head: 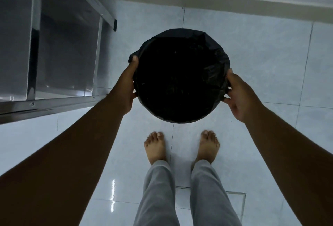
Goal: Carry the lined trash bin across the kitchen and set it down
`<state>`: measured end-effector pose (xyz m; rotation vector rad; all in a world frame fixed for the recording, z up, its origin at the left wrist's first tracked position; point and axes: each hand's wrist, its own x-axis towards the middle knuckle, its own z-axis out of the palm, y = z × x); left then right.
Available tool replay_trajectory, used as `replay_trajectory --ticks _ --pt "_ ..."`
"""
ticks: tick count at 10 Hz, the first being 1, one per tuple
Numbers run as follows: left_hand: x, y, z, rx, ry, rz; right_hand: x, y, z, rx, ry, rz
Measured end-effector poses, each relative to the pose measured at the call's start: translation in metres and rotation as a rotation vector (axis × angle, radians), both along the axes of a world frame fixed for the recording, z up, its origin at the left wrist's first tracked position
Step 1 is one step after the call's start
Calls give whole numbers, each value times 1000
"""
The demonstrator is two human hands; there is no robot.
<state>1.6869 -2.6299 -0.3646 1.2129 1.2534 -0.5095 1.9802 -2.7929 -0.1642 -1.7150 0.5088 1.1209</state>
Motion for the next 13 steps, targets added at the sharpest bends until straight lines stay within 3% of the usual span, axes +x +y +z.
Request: replay_trajectory --ticks 1,2,3,4,10,13 --pt "117 70 169 89 -36 206 -13 -2 1 -88 25 -146" --pt "126 87 234 -79 -5 483 -41 -5 4 -90 193 -335" --pt "88 42 240 -216 7 645 -75 -2 17 15 342 -392" --pt "84 26 247 -333 -73 667 -89 5 29 80 336 -380" --pt "252 113 224 -280 -298 451 81 84 9 219 119 -253" --pt "275 125 214 -221 -244 436 98 93 9 131 115 -265"
